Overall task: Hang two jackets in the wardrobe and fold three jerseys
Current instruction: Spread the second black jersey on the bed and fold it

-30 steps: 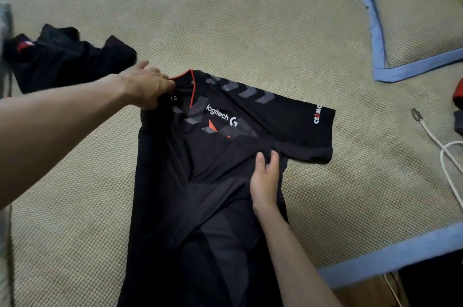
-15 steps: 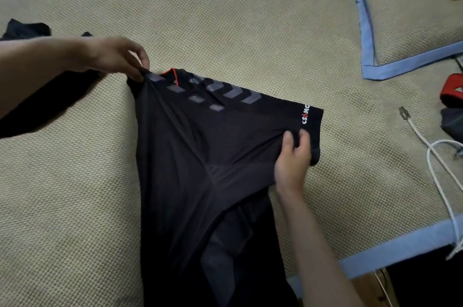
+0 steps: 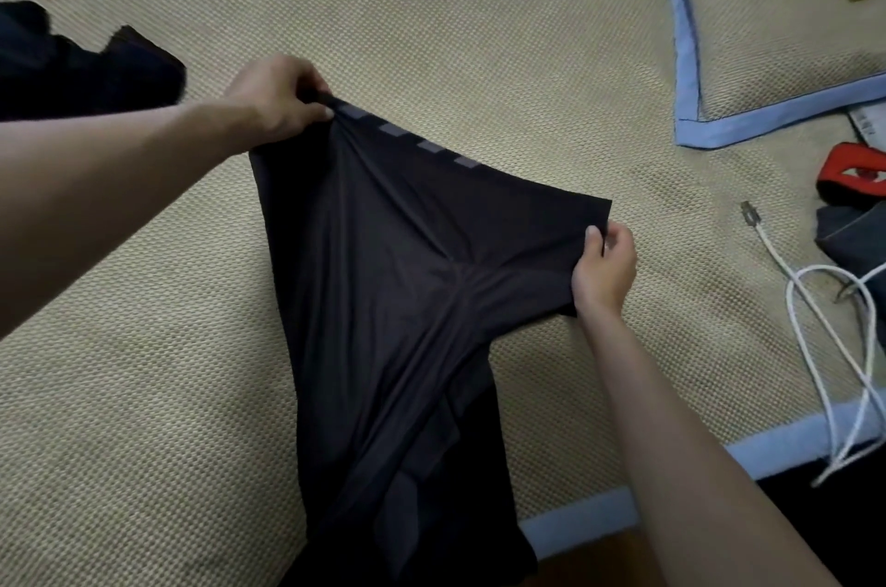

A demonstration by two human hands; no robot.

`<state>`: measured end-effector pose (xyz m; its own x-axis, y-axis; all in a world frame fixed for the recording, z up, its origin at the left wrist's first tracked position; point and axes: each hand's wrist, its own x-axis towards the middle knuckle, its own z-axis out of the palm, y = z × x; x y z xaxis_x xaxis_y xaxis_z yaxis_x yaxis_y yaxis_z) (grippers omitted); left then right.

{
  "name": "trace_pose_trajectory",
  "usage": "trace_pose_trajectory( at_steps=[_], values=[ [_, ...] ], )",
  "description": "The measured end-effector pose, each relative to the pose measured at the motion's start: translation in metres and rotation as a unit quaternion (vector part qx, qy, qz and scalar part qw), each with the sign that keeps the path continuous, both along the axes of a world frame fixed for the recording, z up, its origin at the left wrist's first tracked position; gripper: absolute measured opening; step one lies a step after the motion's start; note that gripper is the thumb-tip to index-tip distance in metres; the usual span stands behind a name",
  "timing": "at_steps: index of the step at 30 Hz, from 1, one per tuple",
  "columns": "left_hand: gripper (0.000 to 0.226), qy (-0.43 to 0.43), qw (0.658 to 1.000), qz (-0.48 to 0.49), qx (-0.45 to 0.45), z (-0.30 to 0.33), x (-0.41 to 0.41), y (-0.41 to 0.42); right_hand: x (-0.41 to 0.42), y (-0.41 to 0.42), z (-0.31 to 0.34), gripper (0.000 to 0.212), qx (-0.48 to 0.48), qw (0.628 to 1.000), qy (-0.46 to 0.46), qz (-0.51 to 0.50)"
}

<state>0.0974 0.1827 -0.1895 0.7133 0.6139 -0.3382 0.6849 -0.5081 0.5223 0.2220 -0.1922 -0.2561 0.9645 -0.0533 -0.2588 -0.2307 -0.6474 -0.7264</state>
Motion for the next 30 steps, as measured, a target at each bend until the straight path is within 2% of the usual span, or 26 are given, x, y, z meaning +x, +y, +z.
trace_pose_trajectory(
  at_steps=[3,5,7,9,10,13,15,19,24,27,30],
  values=[
    [0.027,-0.006,0.999,-0.008,0.034,-0.007,0.001,-0.007,0.000,-0.006,-0.002,0.027,-0.014,1.000,-0.010,0.003],
    [0.042,0.022,0.996,-0.029,0.081,-0.013,-0.004,-0.014,0.000,-0.009,0.002,0.031,-0.002,1.000,0.006,0.008],
    [0.054,0.041,0.981,-0.088,0.170,-0.011,-0.015,-0.028,-0.001,-0.013,0.011,0.045,0.031,0.998,0.054,0.001],
    [0.051,0.011,0.952,-0.177,0.249,-0.002,-0.029,-0.049,-0.005,-0.022,0.020,0.055,0.080,0.989,0.126,0.010],
    [0.047,-0.008,0.941,-0.219,0.259,0.003,-0.037,-0.063,-0.010,-0.030,0.025,0.057,0.097,0.982,0.160,0.025],
    [0.041,-0.023,0.925,-0.310,0.217,0.007,-0.069,-0.112,-0.026,-0.056,0.029,0.068,0.117,0.966,0.220,0.072],
    [0.041,-0.016,0.933,-0.328,0.149,0.003,-0.098,-0.147,-0.037,-0.071,0.028,0.066,0.122,0.964,0.221,0.081],
    [0.026,0.004,0.968,-0.253,0.005,-0.012,-0.177,-0.210,-0.057,-0.093,0.019,0.059,0.125,0.969,0.200,0.072],
    [0.039,0.071,0.982,-0.161,-0.068,-0.031,-0.291,-0.274,-0.126,-0.134,-0.002,0.039,0.103,0.982,0.153,0.041],
    [0.054,0.094,0.982,-0.134,-0.091,-0.033,-0.341,-0.304,-0.197,-0.153,-0.003,0.018,0.074,0.978,0.156,0.114],
    [0.051,0.122,0.981,-0.106,-0.104,-0.033,-0.372,-0.328,-0.256,-0.165,0.011,0.031,0.001,0.962,0.177,0.206]
  ],
)
